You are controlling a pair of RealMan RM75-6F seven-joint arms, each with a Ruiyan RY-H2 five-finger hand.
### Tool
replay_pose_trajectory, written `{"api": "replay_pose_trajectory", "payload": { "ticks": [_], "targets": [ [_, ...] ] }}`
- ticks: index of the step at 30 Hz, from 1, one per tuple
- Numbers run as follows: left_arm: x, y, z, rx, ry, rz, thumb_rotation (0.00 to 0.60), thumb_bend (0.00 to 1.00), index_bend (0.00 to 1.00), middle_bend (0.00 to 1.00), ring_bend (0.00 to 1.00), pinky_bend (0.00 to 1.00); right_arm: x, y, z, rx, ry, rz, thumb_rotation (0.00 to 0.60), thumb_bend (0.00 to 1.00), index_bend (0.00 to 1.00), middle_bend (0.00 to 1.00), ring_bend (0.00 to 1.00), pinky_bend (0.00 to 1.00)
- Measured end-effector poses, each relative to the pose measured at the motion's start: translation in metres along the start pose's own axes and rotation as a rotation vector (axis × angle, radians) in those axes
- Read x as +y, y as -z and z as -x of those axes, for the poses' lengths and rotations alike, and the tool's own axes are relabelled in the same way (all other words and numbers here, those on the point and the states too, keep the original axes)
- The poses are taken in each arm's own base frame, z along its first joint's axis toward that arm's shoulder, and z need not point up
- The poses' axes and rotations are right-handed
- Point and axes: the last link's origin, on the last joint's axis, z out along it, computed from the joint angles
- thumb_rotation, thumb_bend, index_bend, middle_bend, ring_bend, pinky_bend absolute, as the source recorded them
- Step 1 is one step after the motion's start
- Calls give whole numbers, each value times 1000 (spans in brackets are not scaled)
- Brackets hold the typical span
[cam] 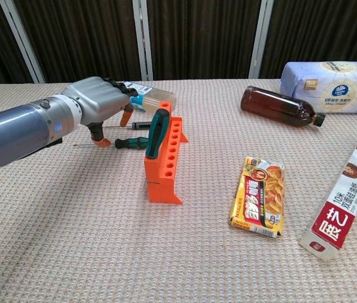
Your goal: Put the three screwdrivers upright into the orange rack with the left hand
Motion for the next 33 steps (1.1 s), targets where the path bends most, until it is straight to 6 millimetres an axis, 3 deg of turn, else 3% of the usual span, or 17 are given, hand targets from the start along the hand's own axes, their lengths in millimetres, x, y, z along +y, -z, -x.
{"api": "replay_pose_trajectory", "payload": {
  "ticks": [12,33],
  "targets": [
    [15,-17,9,-24,88,-15,600,341,359,0,0,0,3,4,-4,4,-4,12,600,0,63,0,0,0],
    [31,-34,20,-74,317,-43,600,332,365,0,0,0,8,9,-9,10,-2,37,600,0,82,0,0,0]
  ]
}}
